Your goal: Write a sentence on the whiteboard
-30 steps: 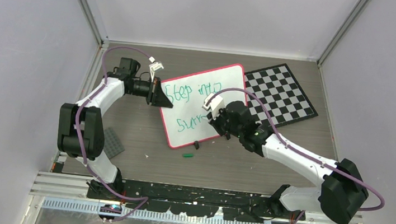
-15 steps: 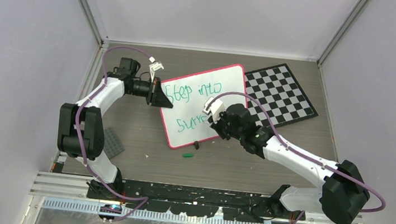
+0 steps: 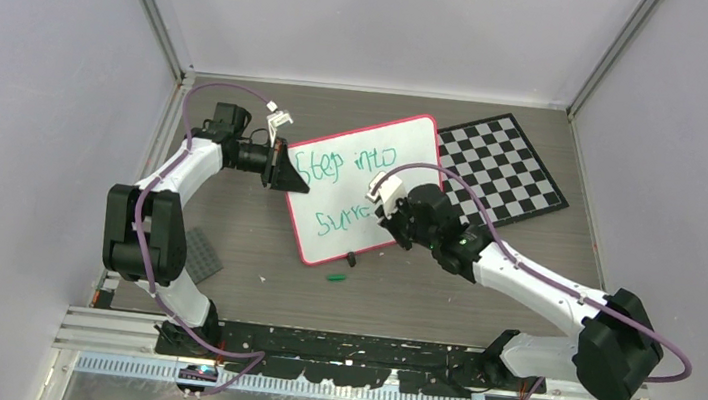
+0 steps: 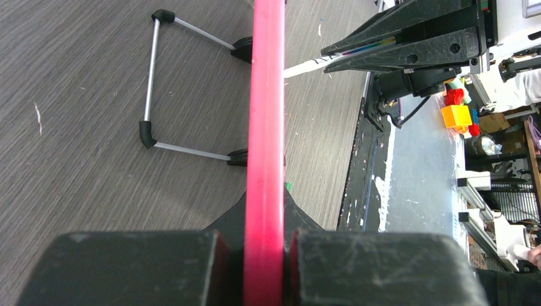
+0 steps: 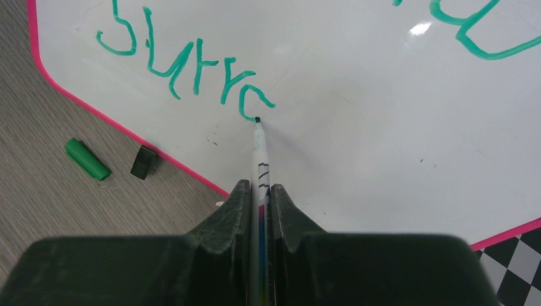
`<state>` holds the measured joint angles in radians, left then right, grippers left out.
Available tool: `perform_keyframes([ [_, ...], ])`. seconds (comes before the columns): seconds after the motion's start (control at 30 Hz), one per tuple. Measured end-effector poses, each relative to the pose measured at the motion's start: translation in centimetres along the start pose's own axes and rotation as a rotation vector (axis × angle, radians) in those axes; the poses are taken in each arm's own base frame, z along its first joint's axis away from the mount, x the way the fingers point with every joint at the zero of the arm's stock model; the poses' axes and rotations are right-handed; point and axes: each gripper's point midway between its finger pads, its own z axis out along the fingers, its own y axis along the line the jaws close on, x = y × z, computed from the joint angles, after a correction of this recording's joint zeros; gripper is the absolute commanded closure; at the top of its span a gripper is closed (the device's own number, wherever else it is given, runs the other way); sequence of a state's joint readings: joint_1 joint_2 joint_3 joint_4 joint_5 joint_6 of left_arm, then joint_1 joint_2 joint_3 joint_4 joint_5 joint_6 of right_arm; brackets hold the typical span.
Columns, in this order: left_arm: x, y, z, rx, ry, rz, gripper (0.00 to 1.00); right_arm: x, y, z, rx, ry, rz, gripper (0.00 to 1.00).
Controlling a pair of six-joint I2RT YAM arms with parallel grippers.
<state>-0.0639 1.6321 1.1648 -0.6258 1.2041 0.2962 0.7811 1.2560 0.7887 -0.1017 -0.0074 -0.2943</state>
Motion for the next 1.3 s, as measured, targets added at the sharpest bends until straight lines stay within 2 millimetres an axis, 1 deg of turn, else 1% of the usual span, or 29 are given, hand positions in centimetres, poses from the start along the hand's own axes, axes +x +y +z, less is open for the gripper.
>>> perform_keyframes([
  [0.43, 0.0, 0.0, 0.0, 0.0, 0.0, -0.001, 1.0, -1.7, -0.9, 0.1, 0.023, -0.029, 0.005, 1.0],
  [0.73, 0.0, 0.0, 0.0, 0.0, 0.0, 0.0, 1.0, -1.8, -0.7, 0.0, 0.008, -0.035, 0.005, 1.0],
  [0.97, 0.0, 0.1, 0.0, 0.003, 0.003, -0.004, 1.0, -2.3, -1.2, -1.1, 0.026, -0.063, 0.023, 1.0],
  [1.17, -0.1, 0.1, 0.0, 0.004, 0.004, -0.004, 1.0, -2.2, -1.2, -1.0, 0.028, -0.058, 0.025, 1.0],
  [1.3, -0.1, 0.1, 0.0, 0.006, 0.005, -0.001, 1.0, -1.5, -1.0, -0.5, 0.022, -0.035, 0.022, 1.0],
])
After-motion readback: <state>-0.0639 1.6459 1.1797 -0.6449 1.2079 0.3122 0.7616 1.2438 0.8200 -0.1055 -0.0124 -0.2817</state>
